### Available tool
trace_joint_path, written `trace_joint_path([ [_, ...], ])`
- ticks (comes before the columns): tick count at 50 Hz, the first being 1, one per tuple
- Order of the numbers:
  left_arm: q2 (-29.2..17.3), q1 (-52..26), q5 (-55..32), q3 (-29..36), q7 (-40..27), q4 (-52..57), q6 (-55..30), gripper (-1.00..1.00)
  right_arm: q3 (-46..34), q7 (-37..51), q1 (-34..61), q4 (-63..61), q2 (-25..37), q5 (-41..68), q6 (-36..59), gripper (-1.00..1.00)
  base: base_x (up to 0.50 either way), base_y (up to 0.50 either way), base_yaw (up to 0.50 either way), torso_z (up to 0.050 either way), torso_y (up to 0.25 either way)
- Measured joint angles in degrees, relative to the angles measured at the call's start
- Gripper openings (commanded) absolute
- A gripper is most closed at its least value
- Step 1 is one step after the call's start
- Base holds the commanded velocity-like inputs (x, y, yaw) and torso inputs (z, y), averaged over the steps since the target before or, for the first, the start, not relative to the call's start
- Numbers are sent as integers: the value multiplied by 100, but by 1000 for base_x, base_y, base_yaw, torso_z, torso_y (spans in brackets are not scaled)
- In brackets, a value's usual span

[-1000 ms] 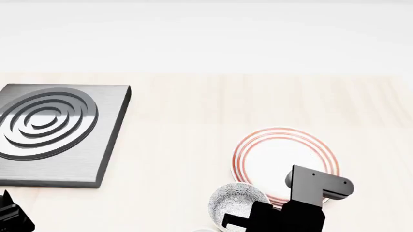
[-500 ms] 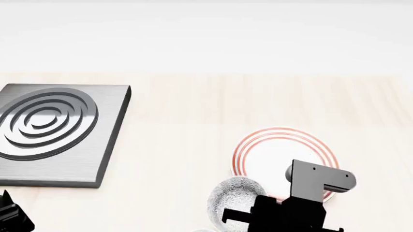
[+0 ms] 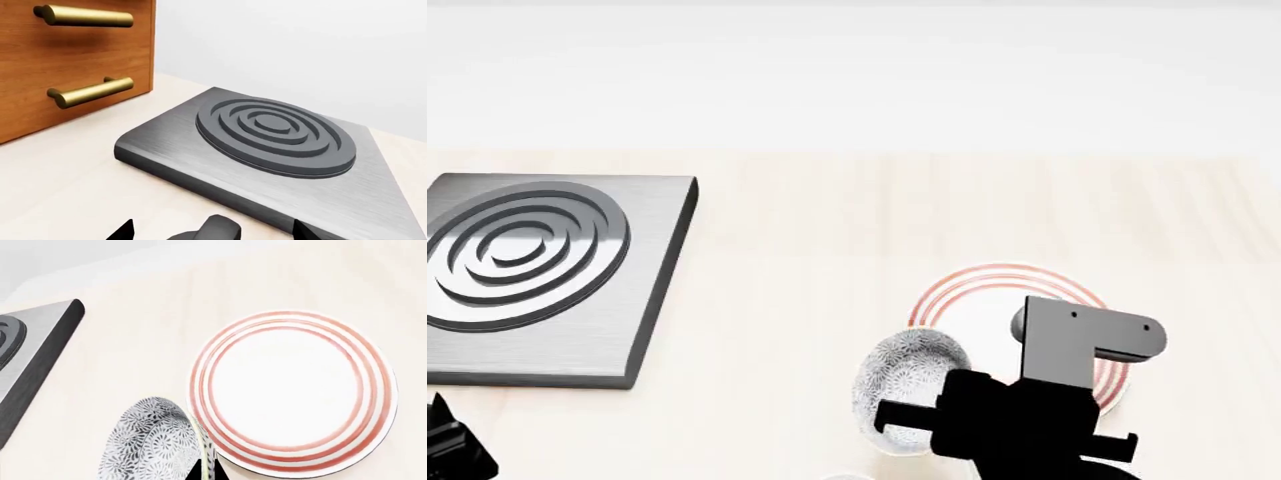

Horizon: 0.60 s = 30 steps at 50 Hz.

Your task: Pick the akita bowl between the plate and the ramekin and place it on the plate.

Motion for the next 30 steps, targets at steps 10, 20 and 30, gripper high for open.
trace_joint_path([
  [10,-3,-6,-6,10,-4,-22,17,100,-10,67,234,51,19,9,6,-100,0,0,0,0,1],
  [20,-10,-13,-15,19,-13,-31,22,100,76,96,549,345,24,6,-60,-100,0,0,0,0,0],
  [30,-16,-20,-22,28,-16,-50,36,100,132,48,893,792,23,-30,-200,-100,0,0,0,0,0],
])
